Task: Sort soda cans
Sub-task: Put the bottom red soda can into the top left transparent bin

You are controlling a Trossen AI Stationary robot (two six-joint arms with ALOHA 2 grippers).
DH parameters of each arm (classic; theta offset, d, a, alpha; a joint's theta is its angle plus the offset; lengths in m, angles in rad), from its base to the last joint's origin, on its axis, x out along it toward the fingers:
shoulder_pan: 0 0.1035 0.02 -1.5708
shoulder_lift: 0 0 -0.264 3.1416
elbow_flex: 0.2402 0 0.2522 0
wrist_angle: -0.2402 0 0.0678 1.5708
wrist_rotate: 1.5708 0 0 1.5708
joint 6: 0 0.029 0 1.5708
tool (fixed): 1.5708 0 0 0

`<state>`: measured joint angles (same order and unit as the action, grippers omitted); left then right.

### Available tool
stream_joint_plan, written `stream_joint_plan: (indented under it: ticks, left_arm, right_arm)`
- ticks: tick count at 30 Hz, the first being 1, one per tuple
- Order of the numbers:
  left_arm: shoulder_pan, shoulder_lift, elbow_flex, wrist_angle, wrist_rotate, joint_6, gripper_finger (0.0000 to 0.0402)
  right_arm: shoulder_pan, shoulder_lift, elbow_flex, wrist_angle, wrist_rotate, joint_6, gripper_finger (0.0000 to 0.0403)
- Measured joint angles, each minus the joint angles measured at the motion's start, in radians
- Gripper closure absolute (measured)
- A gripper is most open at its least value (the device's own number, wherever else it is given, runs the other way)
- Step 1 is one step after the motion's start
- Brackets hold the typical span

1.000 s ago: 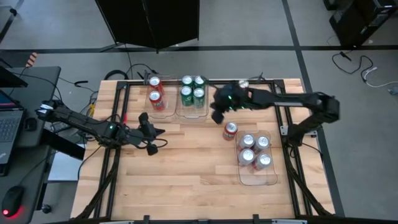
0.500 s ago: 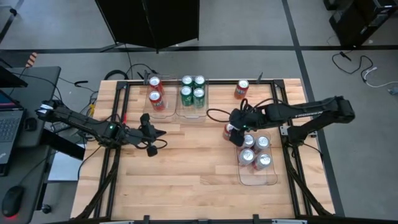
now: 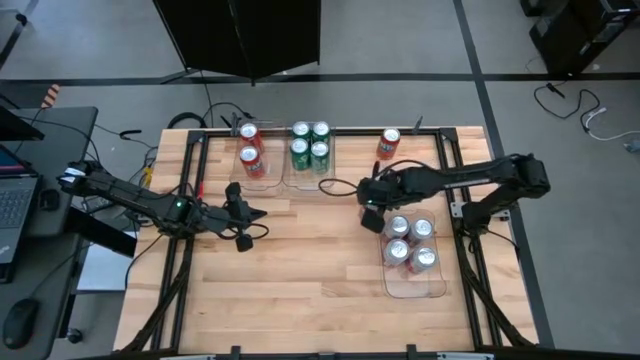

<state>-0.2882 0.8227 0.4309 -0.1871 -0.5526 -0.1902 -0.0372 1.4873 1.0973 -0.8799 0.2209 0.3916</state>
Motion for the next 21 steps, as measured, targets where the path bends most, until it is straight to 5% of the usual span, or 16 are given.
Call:
stream_joint_plan:
  ticks: [7,10,21]
  left_arm:
    - [0.0,0.0,0.0,0.0,0.0,-0.001,0.0401]
    - [0.0,0.0,0.0,-0.001,0.0,-0.003,0.0401]
    - [0.0,0.0,0.0,-0.028,0.001,-0.024,0.0401]
  right_arm:
    - [0.004,0.101,0.008,0.061,-0.055,0.001,0.0115]
    - [0.009,0.141,0.059,0.068,-0.057,-0.006,0.0115]
    - [0.015,0.452,0.594,0.036,-0.082,-0.306,0.0115]
